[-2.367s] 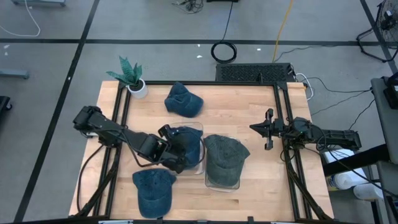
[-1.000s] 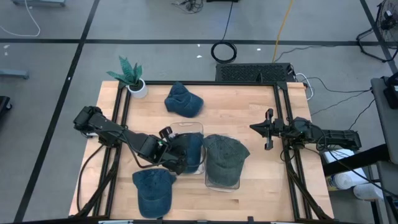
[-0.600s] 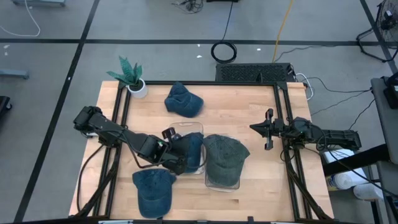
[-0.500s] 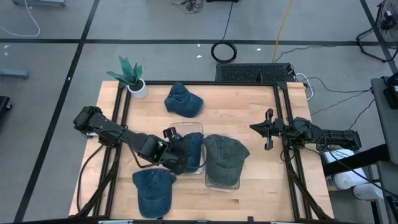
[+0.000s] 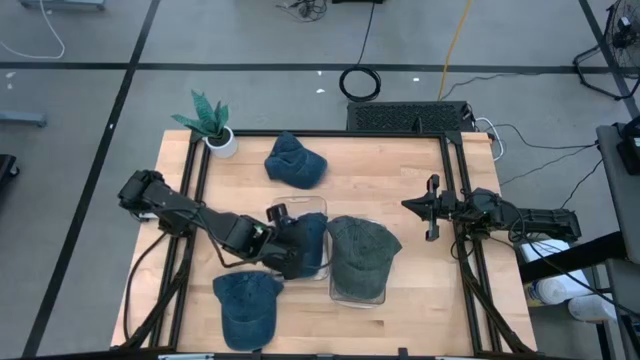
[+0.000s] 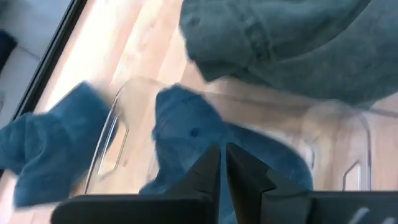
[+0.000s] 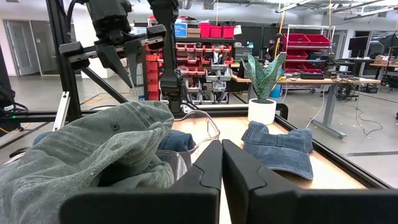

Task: Pick & Place hat
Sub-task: Put the middle blue cap into the left transparent bin

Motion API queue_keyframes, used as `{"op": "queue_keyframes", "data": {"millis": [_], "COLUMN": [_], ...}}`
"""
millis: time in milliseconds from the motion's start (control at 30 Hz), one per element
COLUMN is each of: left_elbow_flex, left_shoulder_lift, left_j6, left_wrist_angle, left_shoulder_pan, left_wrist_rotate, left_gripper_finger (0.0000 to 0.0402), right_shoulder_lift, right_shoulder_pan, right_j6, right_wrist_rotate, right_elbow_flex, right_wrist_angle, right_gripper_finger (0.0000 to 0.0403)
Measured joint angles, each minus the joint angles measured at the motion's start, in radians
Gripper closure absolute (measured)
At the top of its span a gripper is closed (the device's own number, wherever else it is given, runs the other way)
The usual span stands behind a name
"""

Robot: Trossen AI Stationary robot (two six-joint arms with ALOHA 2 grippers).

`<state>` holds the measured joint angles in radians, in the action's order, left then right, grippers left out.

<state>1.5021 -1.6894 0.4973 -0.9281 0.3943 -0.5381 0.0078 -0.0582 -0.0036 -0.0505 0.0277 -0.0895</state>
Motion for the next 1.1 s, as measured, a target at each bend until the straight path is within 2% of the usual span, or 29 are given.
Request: {"op": "queue_keyframes", "data": {"millis": [133, 233, 300, 400, 500, 767, 1100], "left_elbow_flex": [-0.062, -0.127, -0.162, -0.207, -0.252, -0.347, -0.367], "left_shoulder_lift": [-0.012, -0.017, -0.02, -0.02, -0.02, -0.02, 0.0], "left_j6": [-0.111, -0.182, -0.195, -0.174, -0.127, -0.067, -0.071], "left_wrist_angle": [0.139, 0.317, 0.369, 0.414, 0.4, 0.442, 0.459], "left_shoulder_pan": [-0.055, -0.105, -0.135, -0.176, -0.218, -0.294, -0.318], "left_wrist_rotate": [0.066, 0.144, 0.193, 0.207, 0.21, 0.322, 0.331], "left_gripper_finger": [0.0387, 0.0397, 0.0393, 0.0379, 0.0375, 0.0397, 0.0356], "right_shoulder_lift": [0.0, 0.0, 0.0, 0.0, 0.0, 0.0, 0.0], "right_shoulder_pan": [0.0, 0.0, 0.0, 0.0, 0.0, 0.0, 0.0], "right_j6": [0.0, 0.0, 0.0, 0.0, 0.0, 0.0, 0.0], "right_wrist_rotate": [0.0, 0.0, 0.0, 0.0, 0.0, 0.0, 0.0], "right_elbow_flex": [0.0, 0.0, 0.0, 0.0, 0.0, 0.0, 0.0], "right_wrist_angle": [0.0, -0.004, -0.004, -0.004, -0.004, -0.004, -0.004], "right_gripper_finger": [0.0403, 0.0403, 0.0403, 0.0403, 0.0403, 0.0403, 0.0403]}}
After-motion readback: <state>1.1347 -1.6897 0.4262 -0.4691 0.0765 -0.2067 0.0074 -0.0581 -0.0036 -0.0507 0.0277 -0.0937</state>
